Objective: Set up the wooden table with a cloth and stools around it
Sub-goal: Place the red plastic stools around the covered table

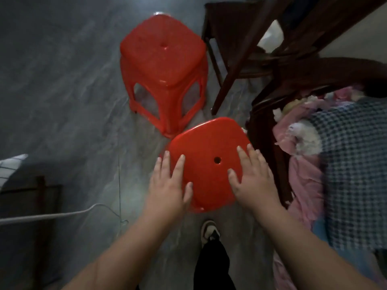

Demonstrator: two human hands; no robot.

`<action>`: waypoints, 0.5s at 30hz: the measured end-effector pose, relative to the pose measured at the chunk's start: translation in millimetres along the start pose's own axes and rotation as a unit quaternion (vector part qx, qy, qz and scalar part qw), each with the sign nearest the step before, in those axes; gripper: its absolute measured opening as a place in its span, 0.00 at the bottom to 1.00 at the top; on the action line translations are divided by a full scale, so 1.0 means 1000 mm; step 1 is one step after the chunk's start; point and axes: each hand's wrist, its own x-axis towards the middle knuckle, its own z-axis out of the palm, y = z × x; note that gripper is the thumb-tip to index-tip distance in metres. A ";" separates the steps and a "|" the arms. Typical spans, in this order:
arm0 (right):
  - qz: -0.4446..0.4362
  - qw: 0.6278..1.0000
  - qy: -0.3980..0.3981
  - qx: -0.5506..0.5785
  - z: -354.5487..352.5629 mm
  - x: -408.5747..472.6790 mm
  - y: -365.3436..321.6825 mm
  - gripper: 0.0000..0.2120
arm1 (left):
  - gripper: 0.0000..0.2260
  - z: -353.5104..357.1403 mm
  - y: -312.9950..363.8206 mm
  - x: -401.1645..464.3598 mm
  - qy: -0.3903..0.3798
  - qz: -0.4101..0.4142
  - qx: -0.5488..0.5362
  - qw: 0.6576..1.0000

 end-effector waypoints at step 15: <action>-0.012 0.990 -0.103 0.100 0.055 0.116 0.072 0.40 | 0.49 0.116 0.019 0.055 -0.001 -0.258 -0.201 0.945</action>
